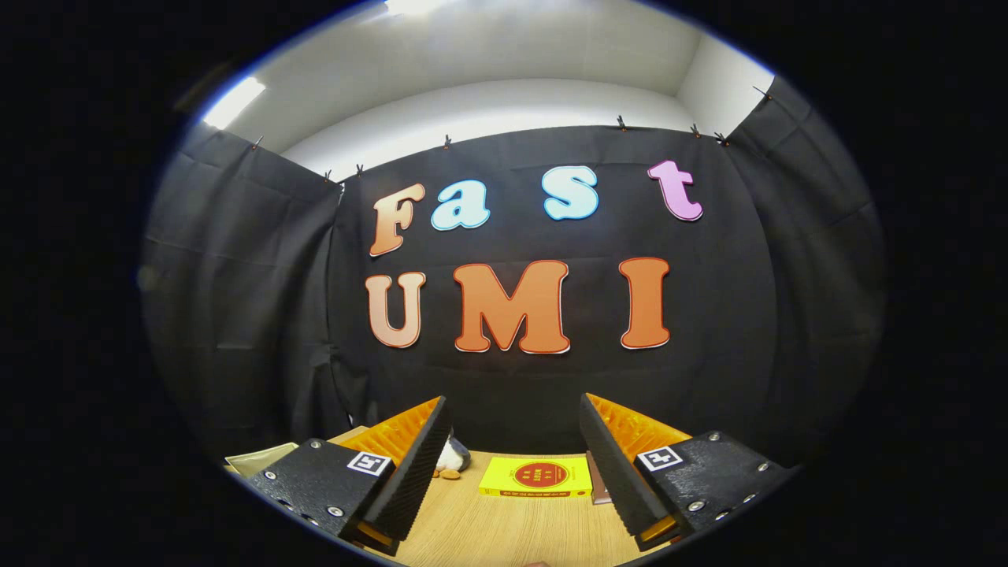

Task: Open the storage box then place both shoes into the box .Put the left shoe in first, then the right shoe, with the right side of both shoes facing outward in a uniform manner.

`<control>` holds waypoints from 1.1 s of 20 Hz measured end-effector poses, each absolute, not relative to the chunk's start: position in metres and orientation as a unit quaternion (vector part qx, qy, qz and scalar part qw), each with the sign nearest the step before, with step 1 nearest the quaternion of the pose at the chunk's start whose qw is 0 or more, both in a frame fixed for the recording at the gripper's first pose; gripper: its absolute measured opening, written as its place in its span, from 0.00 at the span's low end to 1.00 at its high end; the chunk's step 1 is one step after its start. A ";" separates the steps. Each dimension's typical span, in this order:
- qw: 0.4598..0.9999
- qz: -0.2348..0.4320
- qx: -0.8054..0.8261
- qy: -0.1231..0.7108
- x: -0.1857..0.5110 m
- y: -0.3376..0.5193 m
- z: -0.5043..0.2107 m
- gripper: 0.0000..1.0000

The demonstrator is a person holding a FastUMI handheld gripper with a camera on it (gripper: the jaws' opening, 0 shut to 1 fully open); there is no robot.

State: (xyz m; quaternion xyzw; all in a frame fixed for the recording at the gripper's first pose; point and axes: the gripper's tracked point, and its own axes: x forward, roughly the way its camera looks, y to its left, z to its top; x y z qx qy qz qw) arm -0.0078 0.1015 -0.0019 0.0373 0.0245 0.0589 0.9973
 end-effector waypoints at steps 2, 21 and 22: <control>0.997 0.059 0.037 0.023 -0.008 0.101 -0.001 0.98; 0.997 0.064 0.035 0.027 -0.003 0.108 -0.005 0.98; 0.997 0.063 0.035 0.028 -0.003 0.108 -0.006 0.98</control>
